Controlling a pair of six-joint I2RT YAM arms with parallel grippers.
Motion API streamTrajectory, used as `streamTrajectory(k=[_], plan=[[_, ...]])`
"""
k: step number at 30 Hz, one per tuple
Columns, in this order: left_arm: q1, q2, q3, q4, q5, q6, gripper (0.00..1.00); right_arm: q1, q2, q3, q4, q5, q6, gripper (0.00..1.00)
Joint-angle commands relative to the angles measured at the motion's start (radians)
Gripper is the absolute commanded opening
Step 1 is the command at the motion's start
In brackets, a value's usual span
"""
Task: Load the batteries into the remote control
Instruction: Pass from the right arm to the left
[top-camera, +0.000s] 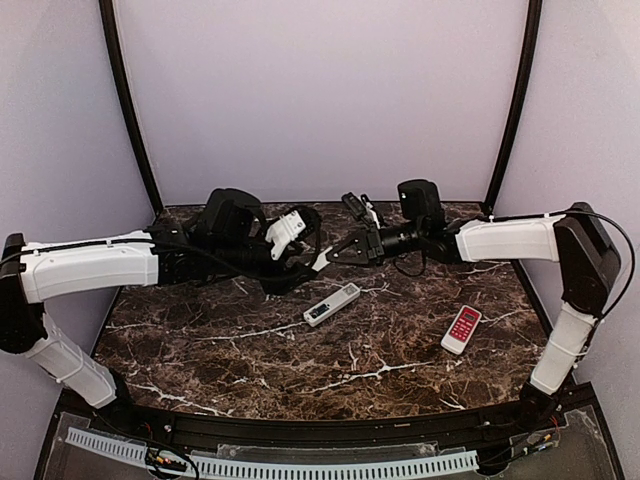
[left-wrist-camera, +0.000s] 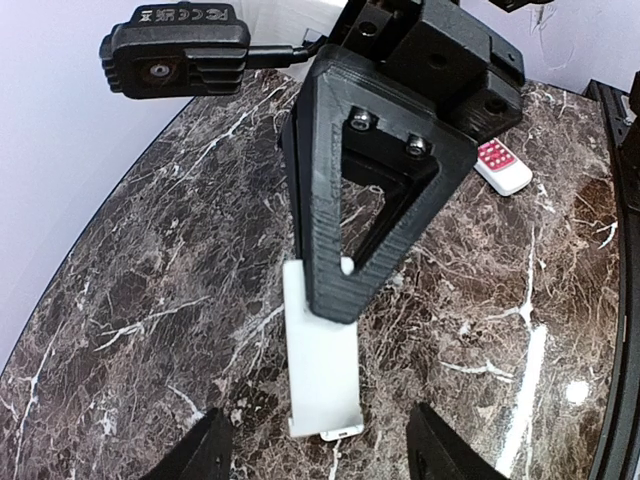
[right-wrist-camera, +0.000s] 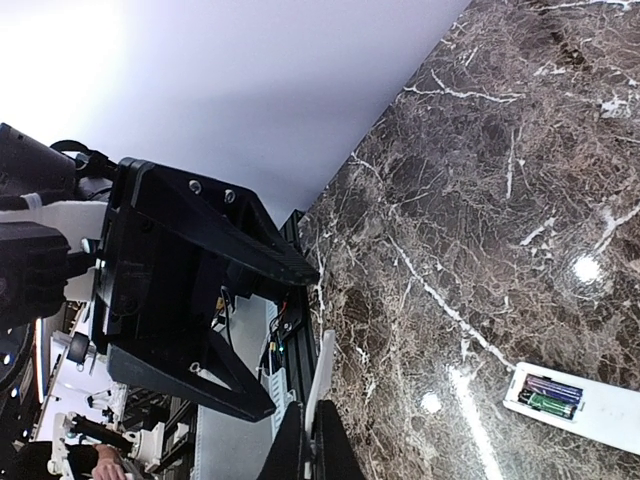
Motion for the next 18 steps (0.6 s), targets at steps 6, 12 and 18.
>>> streamTrajectory(k=[6, 12, 18], plan=[[-0.024, 0.063, 0.085, -0.059, -0.059, 0.047, 0.51, 0.033, 0.023, 0.014, 0.057, 0.005, 0.046, 0.00], [-0.029, 0.087, 0.107, -0.076, -0.059, 0.056, 0.44, 0.034, 0.030, 0.018, 0.056, 0.001, 0.049, 0.00], [-0.033, 0.109, 0.126, -0.091, -0.064, 0.066, 0.39, 0.035, 0.034, 0.017, 0.058, -0.005, 0.061, 0.00]])
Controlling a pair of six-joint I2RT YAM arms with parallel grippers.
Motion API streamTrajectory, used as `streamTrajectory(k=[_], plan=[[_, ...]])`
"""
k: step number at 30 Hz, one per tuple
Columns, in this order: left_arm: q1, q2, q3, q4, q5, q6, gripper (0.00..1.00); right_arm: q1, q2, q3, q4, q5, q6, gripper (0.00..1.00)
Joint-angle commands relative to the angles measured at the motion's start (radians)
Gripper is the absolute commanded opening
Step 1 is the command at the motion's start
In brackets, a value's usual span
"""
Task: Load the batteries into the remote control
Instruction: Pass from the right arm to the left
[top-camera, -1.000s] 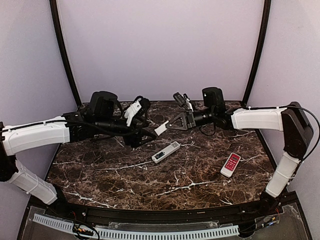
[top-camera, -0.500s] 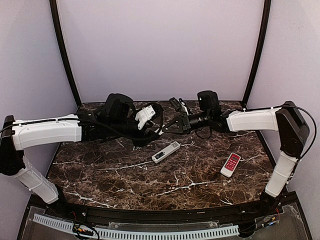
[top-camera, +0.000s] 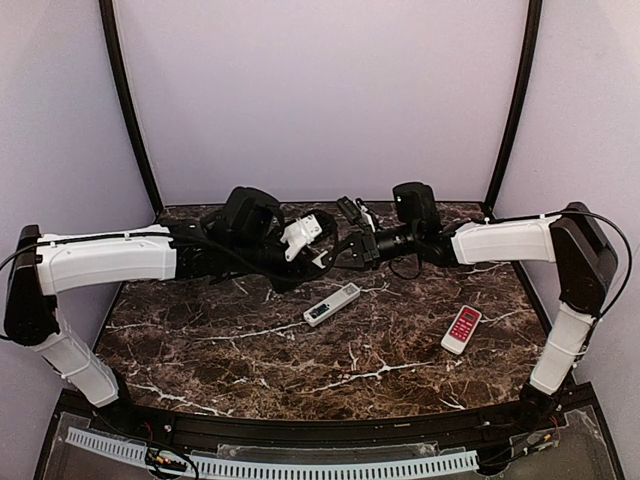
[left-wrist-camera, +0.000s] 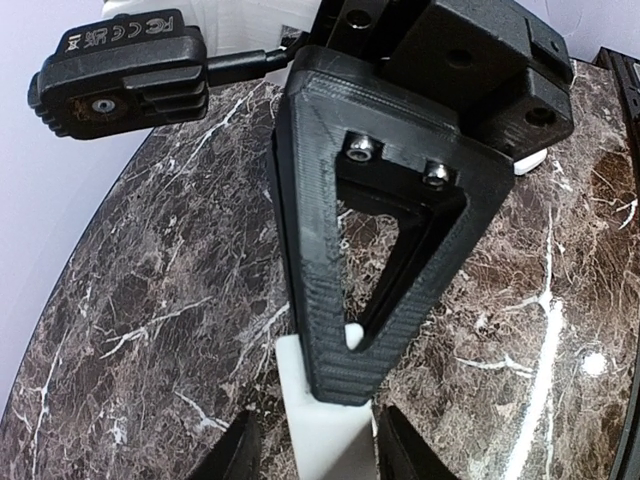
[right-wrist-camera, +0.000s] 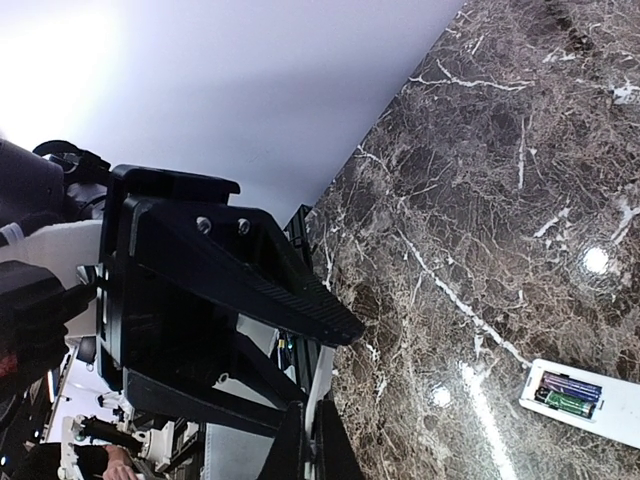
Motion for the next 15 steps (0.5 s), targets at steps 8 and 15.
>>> streamTrajectory(k=[8, 15], plan=[[-0.016, 0.037, 0.053, -0.060, -0.040, 0.016, 0.24, 0.007, 0.019, 0.025, 0.022, -0.012, 0.020, 0.00], [-0.015, 0.017, 0.030, -0.057, -0.051, -0.013, 0.12, -0.071, 0.004, 0.002, 0.027, -0.027, 0.011, 0.35]])
